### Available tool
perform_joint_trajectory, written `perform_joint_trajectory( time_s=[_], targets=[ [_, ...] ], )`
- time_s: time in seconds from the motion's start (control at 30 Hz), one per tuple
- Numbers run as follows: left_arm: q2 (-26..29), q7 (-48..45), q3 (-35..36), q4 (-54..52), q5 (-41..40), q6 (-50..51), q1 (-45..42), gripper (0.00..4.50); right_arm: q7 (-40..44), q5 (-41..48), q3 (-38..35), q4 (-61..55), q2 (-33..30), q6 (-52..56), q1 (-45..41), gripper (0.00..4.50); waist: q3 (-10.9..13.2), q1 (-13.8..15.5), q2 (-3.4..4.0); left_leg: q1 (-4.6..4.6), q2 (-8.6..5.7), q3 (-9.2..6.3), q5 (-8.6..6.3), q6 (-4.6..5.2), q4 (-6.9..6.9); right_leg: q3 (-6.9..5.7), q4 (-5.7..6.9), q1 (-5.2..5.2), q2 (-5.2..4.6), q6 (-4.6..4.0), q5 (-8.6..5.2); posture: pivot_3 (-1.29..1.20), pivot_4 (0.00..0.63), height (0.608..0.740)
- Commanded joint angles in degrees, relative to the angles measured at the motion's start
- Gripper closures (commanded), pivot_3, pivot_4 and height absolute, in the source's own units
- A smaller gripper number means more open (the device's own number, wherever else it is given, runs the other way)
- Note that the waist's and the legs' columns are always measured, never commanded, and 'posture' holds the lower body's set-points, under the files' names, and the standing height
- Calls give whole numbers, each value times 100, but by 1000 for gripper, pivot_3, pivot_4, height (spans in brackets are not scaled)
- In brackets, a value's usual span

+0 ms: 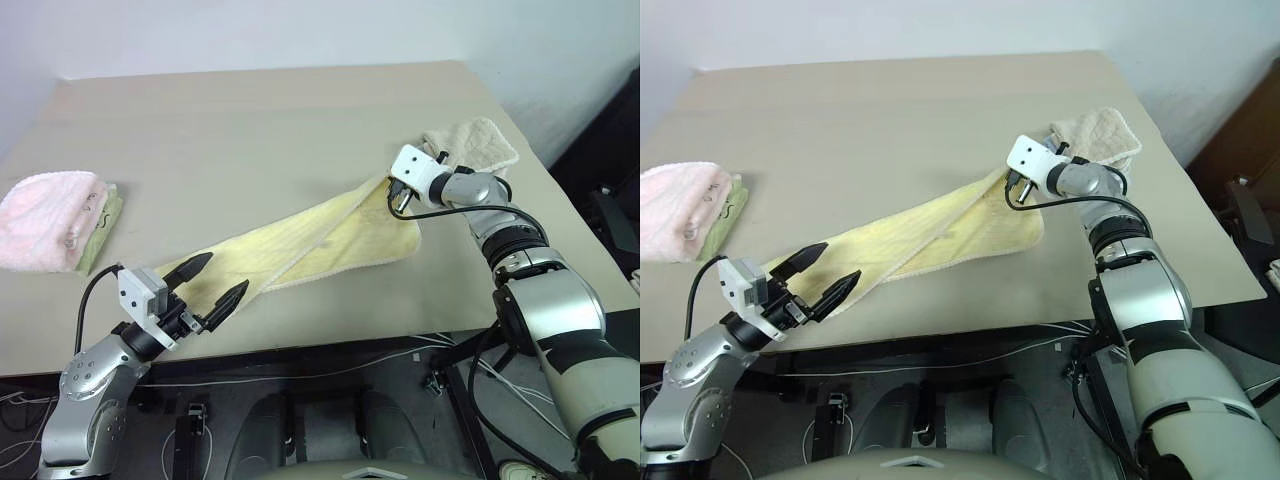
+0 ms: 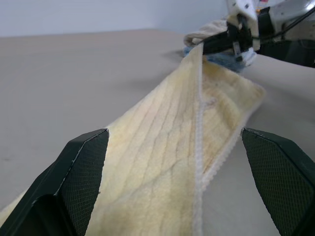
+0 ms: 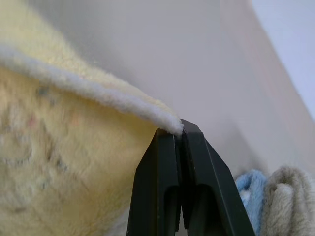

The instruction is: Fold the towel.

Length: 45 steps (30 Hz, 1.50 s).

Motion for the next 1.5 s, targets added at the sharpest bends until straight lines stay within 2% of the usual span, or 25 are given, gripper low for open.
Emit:
perform_joint_trajectory(
  time_s=[0.03, 0.13, 0.27, 0.43, 0.53, 0.67, 0.77, 0.87, 1.07, 1.3, 1.5],
  targets=[
    [45, -52, 107, 16, 50, -143, 30, 0, -140, 239, -294, -429, -200, -69, -288, 4478, 0, -1, 0, 0, 0, 0, 0, 0, 0, 0, 0, 0, 0, -1, 0, 0, 150, 740],
    [-19, -82, 17, 6, 130, -233, 120, 0, -123, 329, -393, -634, -231, -25, -267, 4478, 0, -1, 0, 0, 0, 0, -1, -1, 0, 0, -1, 0, -1, -1, -1, 0, 150, 740],
    [-12, -158, -24, 64, 355, -498, 317, 0, 46, 667, -609, -1475, -245, 353, -113, 4478, 1, -2, 2, -1, 1, 0, -1, -2, -1, 2, 0, -2, -9, -2, -1, 0, 150, 740],
    [31, -219, 2, 308, 539, -766, 229, 0, -36, 769, -703, -2269, -255, 806, 163, 4478, -1, 14, 2, 0, 6, -1, -7, -12, -3, 1, -1, -3, -11, -3, -1, 0, 150, 740],
    [178, -203, -117, 641, 944, -933, 25, 0, 15, 866, -744, -2880, -256, 1060, 323, 4478, 0, 23, 3, -1, 5, 0, -7, -12, -2, -1, -2, -2, -17, -3, -2, 0, 150, 740],
    [117, -136, -273, 905, 1199, -1200, -192, 0, -302, 859, -833, -2980, -254, 1224, 360, 4478, -1, 12, 4, -1, 4, 0, -7, -12, -2, -1, -1, -3, -17, -2, -1, 0, 150, 740],
    [173, -83, -410, 1058, 1576, -1482, -148, 0, -420, 896, -872, -2985, -235, 1310, 370, 4478, -1, 0, 4, -1, 4, 2, -7, -12, -6, 0, -4, -5, -18, -2, -1, 0, 150, 740],
    [209, -216, -481, 908, 1558, -1608, 37, 0, -471, 916, -880, -3032, -217, 1352, 421, 4478, -1, -2, 5, -2, 5, 4, -7, -12, -13, -1, -2, -12, -19, -2, -1, 0, 150, 740],
    [600, -335, -604, 325, 1671, -1387, 76, 0, -630, 978, -917, -3097, -144, 1338, 469, 4478, -1, 8, 7, -2, 4, 4, -8, -13, -19, -3, -3, -12, -27, -3, -2, 0, 150, 740],
    [786, -173, -1187, -97, 2028, -568, -181, 0, -659, 1033, -869, -3271, -64, 1411, 496, 4478, -2, -2, 8, -2, 1, 7, -7, -11, -21, -12, -2, -12, -29, 1, 1, 0, 150, 740],
    [921, -77, -1111, -360, 1939, -91, -234, 0, -399, 1424, -1019, -4025, -96, 1877, 426, 4478, 1, 10, 12, -1, 4, 8, 0, 0, -26, -14, -1, -17, -25, 5, 3, 0, 150, 740]
  ],
)
